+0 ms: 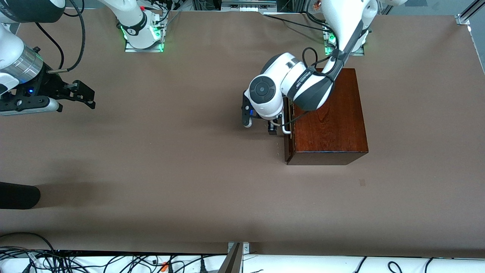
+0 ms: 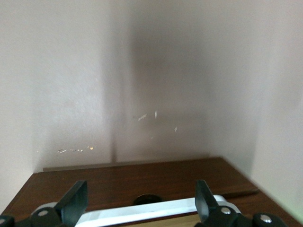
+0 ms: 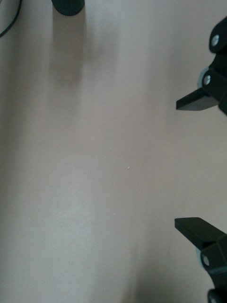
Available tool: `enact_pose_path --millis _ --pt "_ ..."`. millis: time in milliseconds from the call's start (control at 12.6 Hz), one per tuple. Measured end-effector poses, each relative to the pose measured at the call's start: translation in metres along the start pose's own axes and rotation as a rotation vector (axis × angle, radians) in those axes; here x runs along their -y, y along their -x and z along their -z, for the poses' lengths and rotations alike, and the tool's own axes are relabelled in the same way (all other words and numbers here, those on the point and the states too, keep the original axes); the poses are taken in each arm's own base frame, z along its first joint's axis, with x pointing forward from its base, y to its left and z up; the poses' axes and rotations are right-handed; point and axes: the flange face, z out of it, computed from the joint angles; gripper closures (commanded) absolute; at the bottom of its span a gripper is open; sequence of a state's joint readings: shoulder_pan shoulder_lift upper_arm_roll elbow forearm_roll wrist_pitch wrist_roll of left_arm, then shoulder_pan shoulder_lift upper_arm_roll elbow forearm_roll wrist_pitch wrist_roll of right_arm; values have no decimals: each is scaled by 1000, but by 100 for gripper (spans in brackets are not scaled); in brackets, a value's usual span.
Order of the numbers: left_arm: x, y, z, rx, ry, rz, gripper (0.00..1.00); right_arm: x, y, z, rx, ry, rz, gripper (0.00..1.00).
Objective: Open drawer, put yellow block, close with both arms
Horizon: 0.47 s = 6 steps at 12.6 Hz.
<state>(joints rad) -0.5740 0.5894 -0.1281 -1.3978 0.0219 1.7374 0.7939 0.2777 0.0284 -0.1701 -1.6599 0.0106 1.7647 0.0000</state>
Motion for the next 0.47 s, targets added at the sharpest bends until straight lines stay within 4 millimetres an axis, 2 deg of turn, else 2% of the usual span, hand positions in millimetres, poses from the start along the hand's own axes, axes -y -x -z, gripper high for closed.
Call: enact_pose_path --millis 158,237,317,475 --pt "-5 20 41 -23 4 205 0 0 0 0 0 0 -1 0" --pt "-3 41 64 -26 5 322 0 -1 0 -1 1 0 -2 0" --pt "0 70 89 -30 7 433 0 -2 0 -1 1 0 -5 0" --pt "12 144 137 -54 6 617 0 -5 -1 -1 2 1 -11 0"
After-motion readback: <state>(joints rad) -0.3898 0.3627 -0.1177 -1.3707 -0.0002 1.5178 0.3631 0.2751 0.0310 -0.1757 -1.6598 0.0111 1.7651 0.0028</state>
